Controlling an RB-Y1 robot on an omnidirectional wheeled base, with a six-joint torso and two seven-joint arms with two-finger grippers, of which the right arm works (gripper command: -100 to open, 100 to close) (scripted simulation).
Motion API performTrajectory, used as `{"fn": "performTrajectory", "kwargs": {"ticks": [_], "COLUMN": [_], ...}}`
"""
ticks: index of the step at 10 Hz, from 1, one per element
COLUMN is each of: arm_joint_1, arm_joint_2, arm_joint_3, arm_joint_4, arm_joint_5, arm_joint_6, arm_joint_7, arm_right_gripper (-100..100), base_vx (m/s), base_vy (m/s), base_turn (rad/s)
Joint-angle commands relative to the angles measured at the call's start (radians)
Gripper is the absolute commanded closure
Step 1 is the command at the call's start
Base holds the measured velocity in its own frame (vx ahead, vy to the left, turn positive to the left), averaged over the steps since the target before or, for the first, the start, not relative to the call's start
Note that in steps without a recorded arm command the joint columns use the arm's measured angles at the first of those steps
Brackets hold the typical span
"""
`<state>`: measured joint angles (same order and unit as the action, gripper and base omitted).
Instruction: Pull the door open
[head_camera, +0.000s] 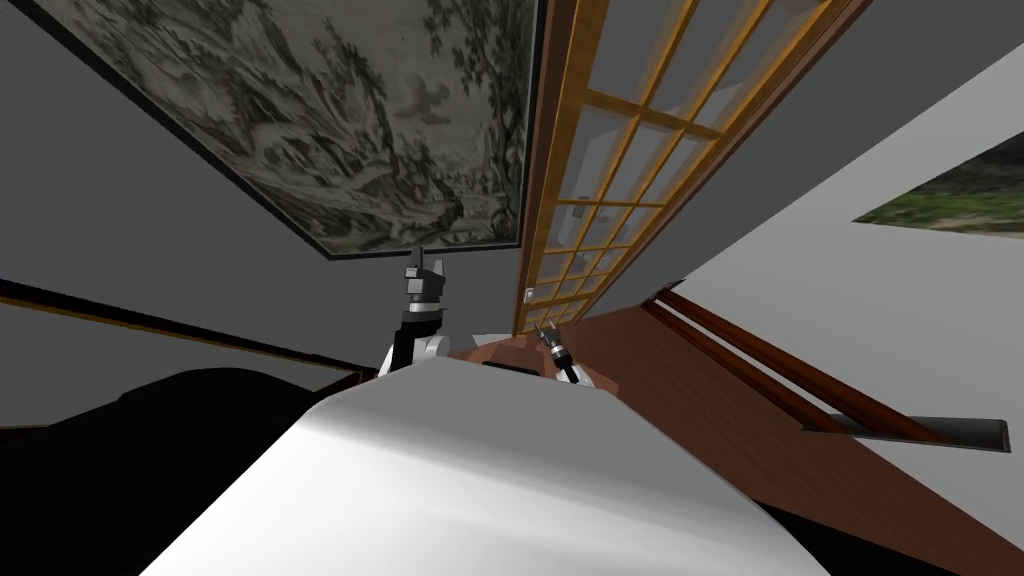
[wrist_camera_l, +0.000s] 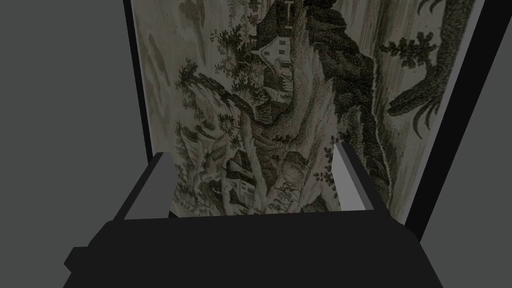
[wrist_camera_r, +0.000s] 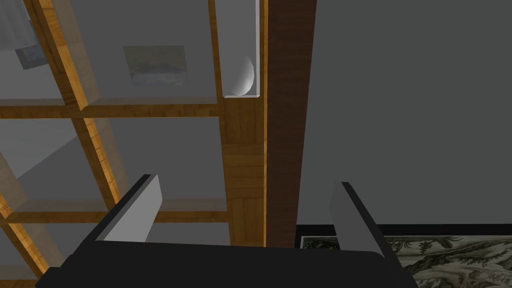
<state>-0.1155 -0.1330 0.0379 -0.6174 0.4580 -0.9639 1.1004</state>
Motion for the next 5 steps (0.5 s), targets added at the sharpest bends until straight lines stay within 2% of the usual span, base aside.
{"fn": "performTrajectory", "kwargs": {"ticks": [1,2,5], "arm_joint_1": [0.002,0.001,-0.006], "arm_joint_2": [-0.002,-0.003,-0.01], "arm_joint_3": [-0.001,-0.004,-0.016], "arm_joint_4": [-0.003,0.001,0.018], "arm_joint_5": [-0.012,-0.025,-0.081], "arm_joint_6": [0.004,0.004,0.008], "arm_joint_7": [0.006,0.012,0.042], "arm_right_gripper": [-100,-100,-100], "base_vx": [-0.224,-0.201,-0.181], "base_vy": [-0.042,-0.041,-0.043], "base_turn": [0.132,0.128,0.223]}}
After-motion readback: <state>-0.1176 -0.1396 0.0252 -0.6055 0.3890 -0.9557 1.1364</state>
